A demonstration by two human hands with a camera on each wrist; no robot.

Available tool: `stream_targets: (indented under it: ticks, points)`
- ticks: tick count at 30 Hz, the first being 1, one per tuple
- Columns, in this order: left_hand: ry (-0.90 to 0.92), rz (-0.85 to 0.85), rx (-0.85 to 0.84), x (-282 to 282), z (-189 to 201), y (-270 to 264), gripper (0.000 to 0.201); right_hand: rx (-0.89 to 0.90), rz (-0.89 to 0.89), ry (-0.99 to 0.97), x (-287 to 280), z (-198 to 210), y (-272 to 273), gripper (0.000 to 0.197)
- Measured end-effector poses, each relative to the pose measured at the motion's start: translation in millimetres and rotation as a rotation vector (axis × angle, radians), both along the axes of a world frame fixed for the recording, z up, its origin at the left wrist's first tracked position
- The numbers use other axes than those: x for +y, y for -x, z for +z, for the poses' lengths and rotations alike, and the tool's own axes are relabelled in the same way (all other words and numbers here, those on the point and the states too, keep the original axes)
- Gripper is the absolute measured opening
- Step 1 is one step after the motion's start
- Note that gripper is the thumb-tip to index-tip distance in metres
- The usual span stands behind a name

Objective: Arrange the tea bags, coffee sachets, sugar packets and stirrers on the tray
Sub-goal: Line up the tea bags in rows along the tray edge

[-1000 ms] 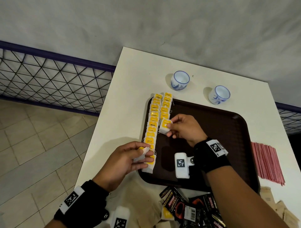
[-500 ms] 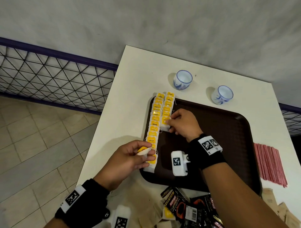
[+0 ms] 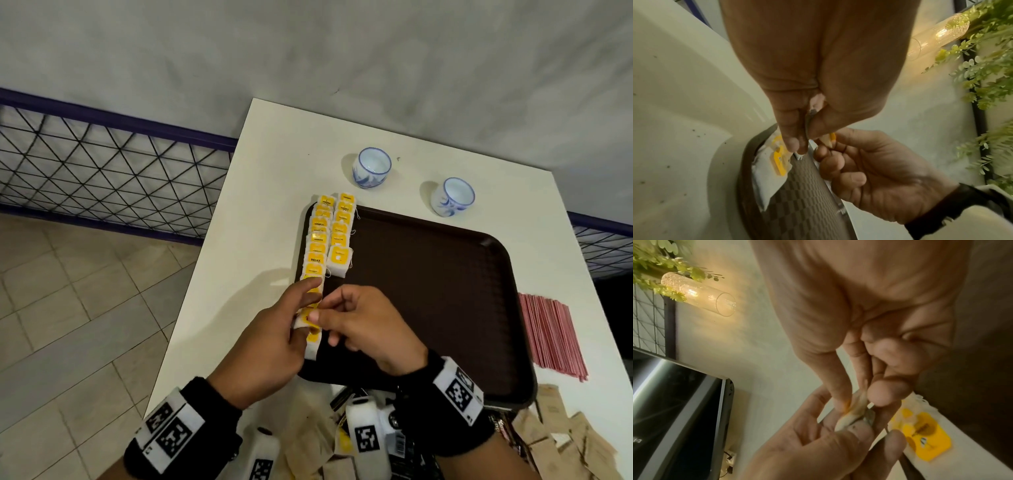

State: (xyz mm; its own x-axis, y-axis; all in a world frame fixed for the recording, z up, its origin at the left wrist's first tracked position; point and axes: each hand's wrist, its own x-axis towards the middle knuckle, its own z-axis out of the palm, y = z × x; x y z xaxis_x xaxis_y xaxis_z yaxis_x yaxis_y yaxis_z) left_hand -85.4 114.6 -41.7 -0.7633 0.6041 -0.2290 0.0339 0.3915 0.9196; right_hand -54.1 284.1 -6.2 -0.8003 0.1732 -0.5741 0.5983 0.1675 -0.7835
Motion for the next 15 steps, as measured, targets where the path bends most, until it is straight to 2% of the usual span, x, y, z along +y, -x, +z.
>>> stream_targets:
  ticks: [6, 8, 12, 15]
  points:
    - [-0.019, -0.004, -0.002, 2.1, -3.7, -2.8, 0.073, 0.088, -0.003, -0.022, 2.9, 0.8, -6.6, 0.016]
    - [-0.048, 0.012, -0.034, 0.4, -4.2, -3.1, 0.060, 0.153, 0.005, -0.060, 4.3, 2.6, -7.5, 0.014]
    - [-0.092, 0.015, -0.076, 0.0, -1.0, -1.8, 0.014, 0.258, 0.016, -0.078, 7.0, 7.4, -6.7, 0.012]
    - [-0.093, 0.088, -0.118, -1.1, -2.3, 1.0, 0.024, 0.280, -0.020, 0.032, 6.2, 6.4, -5.4, 0.013]
